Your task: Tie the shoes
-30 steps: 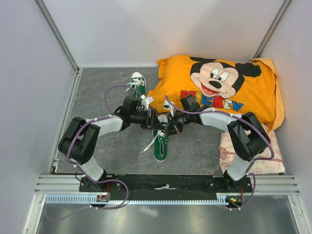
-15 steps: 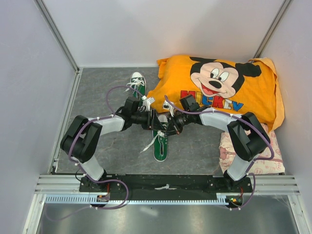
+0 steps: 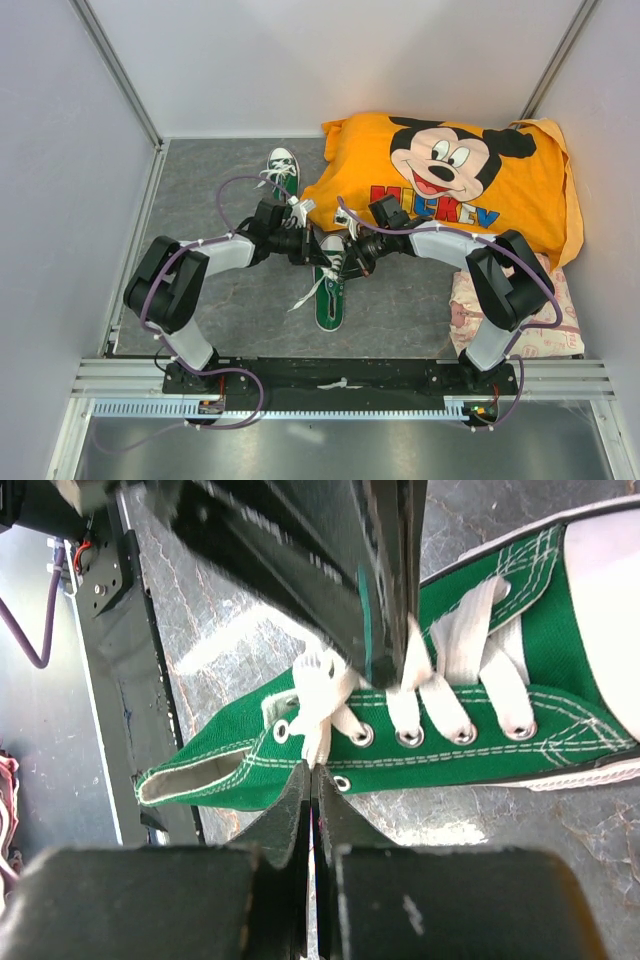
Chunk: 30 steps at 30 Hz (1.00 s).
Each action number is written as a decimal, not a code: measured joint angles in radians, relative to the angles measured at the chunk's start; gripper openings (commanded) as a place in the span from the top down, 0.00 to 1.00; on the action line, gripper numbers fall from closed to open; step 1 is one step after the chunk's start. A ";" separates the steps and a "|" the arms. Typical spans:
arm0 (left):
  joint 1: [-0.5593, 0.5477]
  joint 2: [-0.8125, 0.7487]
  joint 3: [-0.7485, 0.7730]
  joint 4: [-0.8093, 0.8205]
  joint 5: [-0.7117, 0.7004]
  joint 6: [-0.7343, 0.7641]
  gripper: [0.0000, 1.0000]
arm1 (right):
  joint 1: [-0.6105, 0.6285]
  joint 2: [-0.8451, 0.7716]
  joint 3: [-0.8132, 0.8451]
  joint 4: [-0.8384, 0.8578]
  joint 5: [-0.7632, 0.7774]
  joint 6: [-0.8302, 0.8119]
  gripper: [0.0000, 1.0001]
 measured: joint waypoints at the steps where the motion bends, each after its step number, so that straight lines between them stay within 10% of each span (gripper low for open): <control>1: 0.005 -0.003 0.000 0.001 0.000 0.000 0.98 | 0.000 0.000 0.000 -0.004 0.000 -0.003 1.00; 30: 0.074 -0.057 -0.006 -0.005 -0.029 0.119 0.98 | 0.000 -0.096 -0.060 -0.101 0.028 -0.153 1.00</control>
